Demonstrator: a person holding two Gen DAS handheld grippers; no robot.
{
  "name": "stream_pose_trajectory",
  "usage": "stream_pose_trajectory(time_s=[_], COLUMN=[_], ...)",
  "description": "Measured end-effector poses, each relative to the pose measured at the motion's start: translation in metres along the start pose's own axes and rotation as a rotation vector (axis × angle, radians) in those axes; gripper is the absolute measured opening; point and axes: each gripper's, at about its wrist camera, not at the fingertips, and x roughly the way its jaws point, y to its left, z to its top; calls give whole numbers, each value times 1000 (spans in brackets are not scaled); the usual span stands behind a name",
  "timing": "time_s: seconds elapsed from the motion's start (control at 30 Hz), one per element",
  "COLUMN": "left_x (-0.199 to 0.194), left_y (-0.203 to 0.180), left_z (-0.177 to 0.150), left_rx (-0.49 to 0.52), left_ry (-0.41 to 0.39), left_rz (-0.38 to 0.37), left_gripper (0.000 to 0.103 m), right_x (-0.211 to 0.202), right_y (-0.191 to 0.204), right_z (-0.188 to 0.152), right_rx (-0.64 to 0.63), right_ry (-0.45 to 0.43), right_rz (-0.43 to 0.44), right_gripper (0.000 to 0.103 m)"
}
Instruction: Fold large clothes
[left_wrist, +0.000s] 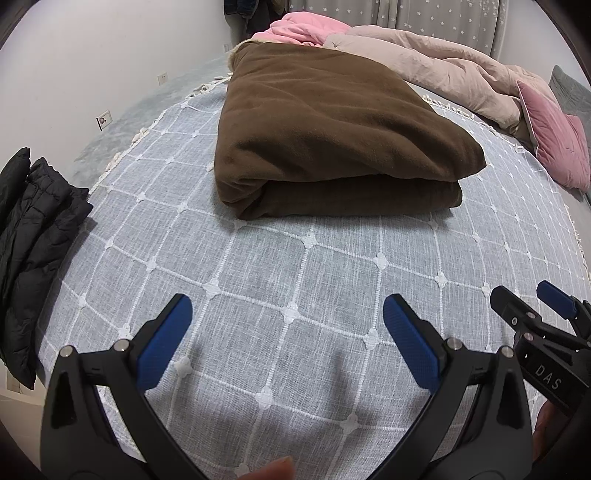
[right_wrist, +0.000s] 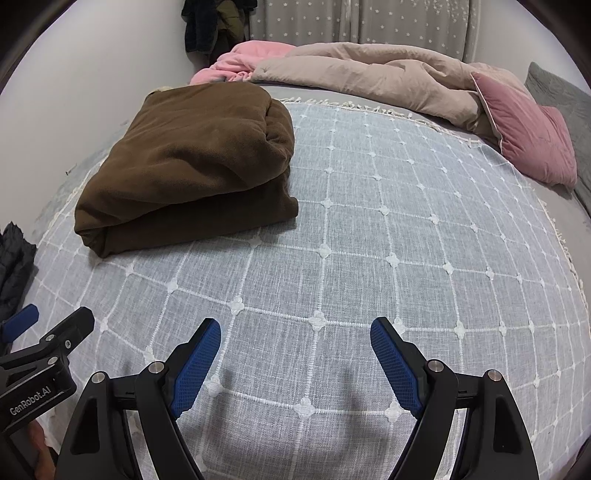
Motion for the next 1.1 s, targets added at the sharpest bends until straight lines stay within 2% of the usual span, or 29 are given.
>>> stream_pose_trajectory(time_s=[1.1], left_x=[0], left_y=[0], left_z=[0], left_rx=[-1], left_ry=[2], left_rz=[0], left_gripper=[103], right_x=[1], right_y=[2], right_z=[0], right_rx=[-3], right_ry=[4], right_rz=[-5], right_gripper=[84])
